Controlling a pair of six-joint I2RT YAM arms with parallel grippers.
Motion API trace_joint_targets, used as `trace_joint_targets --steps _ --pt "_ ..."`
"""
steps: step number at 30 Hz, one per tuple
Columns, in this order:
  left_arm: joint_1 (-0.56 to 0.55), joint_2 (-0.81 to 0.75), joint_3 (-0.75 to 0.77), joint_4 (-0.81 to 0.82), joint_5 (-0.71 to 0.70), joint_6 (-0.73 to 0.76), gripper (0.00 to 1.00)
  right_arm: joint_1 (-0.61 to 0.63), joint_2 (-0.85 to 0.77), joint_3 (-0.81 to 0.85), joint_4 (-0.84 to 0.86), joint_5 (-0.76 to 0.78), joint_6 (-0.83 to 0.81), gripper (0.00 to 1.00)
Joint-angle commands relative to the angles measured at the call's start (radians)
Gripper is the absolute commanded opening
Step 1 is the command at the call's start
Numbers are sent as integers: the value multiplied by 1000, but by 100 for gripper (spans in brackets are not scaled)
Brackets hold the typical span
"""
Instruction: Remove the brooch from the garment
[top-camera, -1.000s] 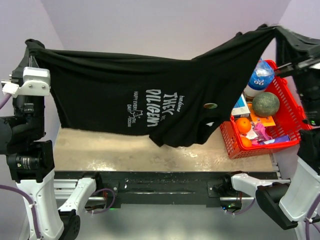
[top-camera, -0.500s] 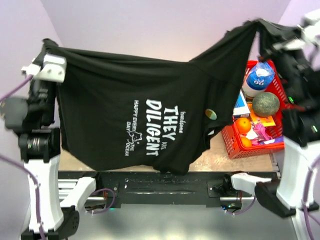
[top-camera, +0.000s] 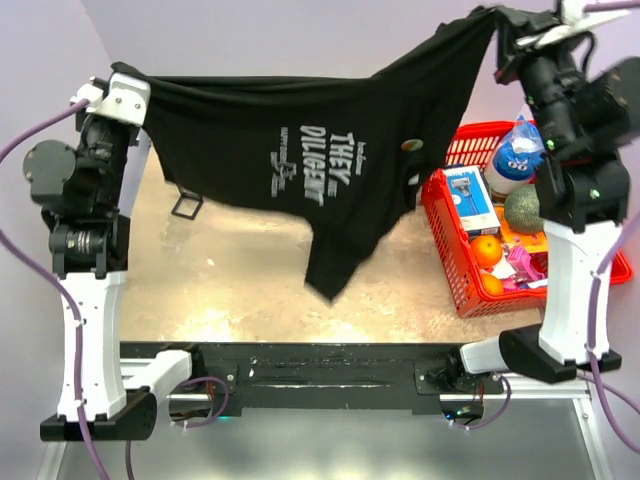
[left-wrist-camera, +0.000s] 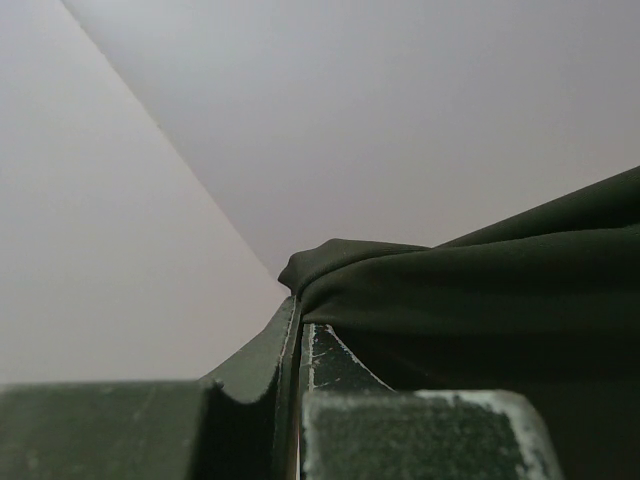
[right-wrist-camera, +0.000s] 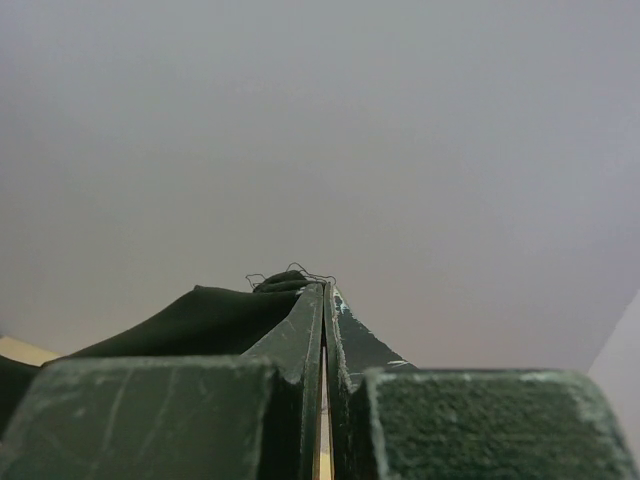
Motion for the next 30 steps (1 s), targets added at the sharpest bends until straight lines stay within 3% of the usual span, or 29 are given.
trace_joint_targets --steps 1,12,23,30 --pt "-3 -76 61 78 -11 -6 0 -7 -101 59 95 51 -39 0" --pt "-3 -182 87 78 -69 69 0 -7 -214 56 97 75 -66 0" --pt "-3 -119 103 61 -80 117 0 -7 -145 94 107 36 -43 0" --pt "-2 -60 -162 110 -66 127 0 -6 -116 -205 201 9 56 0"
